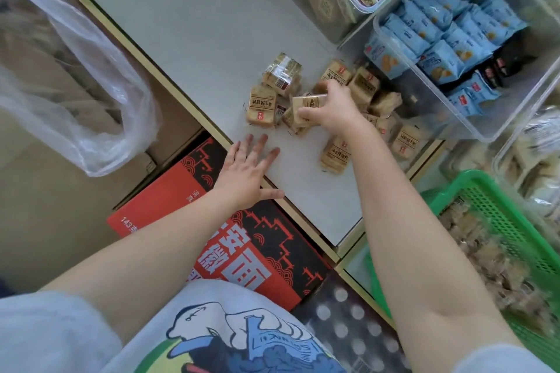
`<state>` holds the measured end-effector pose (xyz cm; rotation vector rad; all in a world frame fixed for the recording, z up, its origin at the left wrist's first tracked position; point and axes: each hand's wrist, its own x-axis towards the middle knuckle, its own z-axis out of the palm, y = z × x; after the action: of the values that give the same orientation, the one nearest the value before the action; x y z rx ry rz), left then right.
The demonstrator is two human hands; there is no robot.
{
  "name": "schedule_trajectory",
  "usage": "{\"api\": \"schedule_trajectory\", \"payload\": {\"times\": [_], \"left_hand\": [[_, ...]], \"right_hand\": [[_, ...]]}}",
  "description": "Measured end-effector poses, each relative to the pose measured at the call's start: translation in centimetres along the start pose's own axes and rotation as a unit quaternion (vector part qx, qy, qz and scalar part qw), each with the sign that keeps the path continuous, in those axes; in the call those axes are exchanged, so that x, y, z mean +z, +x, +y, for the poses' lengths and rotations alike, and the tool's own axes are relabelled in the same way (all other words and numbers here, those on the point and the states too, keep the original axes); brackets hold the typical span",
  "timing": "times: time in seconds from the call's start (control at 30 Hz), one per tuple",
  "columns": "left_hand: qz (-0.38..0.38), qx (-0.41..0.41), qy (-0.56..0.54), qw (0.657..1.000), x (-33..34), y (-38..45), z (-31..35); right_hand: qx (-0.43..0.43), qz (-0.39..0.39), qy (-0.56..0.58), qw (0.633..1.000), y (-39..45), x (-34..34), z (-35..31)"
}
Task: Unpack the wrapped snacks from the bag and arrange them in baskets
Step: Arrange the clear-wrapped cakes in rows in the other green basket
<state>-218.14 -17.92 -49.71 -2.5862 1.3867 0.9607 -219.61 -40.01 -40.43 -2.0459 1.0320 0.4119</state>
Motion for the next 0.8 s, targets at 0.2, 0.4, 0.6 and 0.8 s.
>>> {"api": "schedule_trajectory", "payload": {"times": [0.2, 0.4, 0.6, 0.8], "left_hand": [[0.004, 0.001, 0.002, 1.000, 0.0, 0.3, -0.2], [-0.004, -0.001, -0.002, 1.000, 0.0, 0.1, -0.1], [0.000, 0.001, -0.005, 1.000, -0.2, 0.1, -0.2], [-0.010, 0.004, 0.005, 1.000, -0.3, 0.1, -0.3]], "right_hand": [[0.044, 0.005, -0.012, 0.999, 0.9, 1.2, 0.3], [0.004, 0.013, -0.024, 1.000, -0.7, 2.5, 0.5], [0.040, 0.066, -0.017, 0.997, -1.9, 3.8, 1.2], [0.097, 0.150, 0.030, 0.983, -4.7, 3.1, 5.2]]}}
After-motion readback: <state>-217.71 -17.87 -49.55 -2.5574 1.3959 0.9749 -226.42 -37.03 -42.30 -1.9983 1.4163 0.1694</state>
